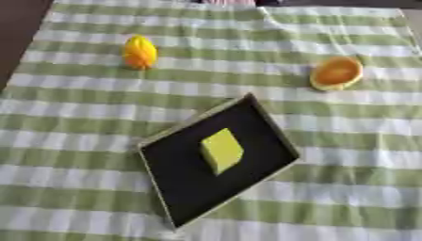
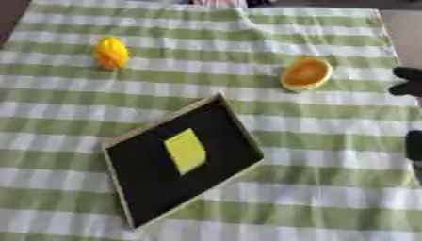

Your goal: Pick up objects on the table and place them in the box.

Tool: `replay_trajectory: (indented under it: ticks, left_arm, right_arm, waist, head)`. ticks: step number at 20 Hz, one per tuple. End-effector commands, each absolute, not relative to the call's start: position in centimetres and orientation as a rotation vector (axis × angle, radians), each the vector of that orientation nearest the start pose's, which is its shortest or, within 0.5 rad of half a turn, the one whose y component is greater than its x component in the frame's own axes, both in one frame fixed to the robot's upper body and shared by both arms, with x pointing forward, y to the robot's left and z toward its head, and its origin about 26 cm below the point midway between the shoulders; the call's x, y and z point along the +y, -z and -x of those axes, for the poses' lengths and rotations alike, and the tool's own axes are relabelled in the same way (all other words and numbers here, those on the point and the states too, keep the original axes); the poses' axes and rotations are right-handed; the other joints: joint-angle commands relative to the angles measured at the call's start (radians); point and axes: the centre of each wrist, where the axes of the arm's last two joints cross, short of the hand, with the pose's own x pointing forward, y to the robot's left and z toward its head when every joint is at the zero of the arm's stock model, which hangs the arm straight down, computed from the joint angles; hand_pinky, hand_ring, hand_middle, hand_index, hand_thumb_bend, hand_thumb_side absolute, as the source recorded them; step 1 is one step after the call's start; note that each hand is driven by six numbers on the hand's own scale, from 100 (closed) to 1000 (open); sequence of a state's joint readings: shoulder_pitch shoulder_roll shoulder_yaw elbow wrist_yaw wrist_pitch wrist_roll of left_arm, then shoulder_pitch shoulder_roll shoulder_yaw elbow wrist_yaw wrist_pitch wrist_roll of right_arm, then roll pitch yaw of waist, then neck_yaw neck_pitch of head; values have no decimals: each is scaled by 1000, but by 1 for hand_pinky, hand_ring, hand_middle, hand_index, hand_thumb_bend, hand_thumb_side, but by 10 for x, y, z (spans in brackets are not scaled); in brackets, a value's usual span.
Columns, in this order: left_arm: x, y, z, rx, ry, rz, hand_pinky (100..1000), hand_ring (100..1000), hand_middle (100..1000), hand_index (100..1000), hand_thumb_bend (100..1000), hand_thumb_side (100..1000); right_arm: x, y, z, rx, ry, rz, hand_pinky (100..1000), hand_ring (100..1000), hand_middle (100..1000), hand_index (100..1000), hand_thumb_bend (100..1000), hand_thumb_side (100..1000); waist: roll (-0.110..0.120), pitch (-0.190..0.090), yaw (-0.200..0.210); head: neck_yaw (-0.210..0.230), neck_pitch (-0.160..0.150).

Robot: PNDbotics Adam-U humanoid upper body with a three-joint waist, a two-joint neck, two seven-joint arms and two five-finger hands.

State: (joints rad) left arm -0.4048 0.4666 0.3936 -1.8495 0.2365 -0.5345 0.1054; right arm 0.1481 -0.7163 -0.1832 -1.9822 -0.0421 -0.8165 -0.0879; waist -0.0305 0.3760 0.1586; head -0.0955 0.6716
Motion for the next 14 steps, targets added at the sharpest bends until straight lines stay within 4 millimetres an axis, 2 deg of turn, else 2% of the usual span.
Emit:
replay_trajectory:
  ticks: [1,6,9,10,12,13,14]
  left_arm:
    - [384,-267,-301,3300,-4,486,726,770,738,840,100,559]
    - [384,-267,-302,3304,-13,486,725,769,738,840,100,562]
    - [384,-267,-302,3304,-17,485,725,769,738,840,100,561]
    - [384,-267,-302,3305,-18,485,725,769,738,840,100,564]
    - [384,-267,-302,3306,-21,486,725,769,738,840,100,566]
    - [385,-267,-302,3307,-22,487,725,769,738,840,100,566]
    - [385,-267,-302,3307,-24,487,725,769,738,840,100,567]
  right_arm:
    - [-391,-169,-234,3295,1073,-529,950,903,714,817,100,470]
    - [-392,-168,-232,3263,1130,-563,944,907,723,820,100,470]
    - [-396,-172,-231,3214,1235,-639,941,917,738,828,100,470]
    - [-398,-174,-231,3188,1289,-678,936,924,753,840,100,410]
    - [-402,-180,-231,3122,1406,-788,934,936,770,855,100,225]
    - [-403,-184,-231,3085,1458,-852,933,938,773,857,100,199]
    - [-405,-187,-231,3033,1530,-925,934,955,798,872,100,107]
  waist:
    - [0,-17,1]
    - [-1,-17,2]
    - [-2,-18,2]
    - [-2,-18,2]
    - [-3,-18,1]
    - [-3,-18,0]
    - [-4,-17,0]
  head:
    - [-1,-11]
    - [-3,-9]
    - [-3,-7]
    - [-5,-6]
    - [-10,-3]
    - [-13,-2]
    - [-18,2]
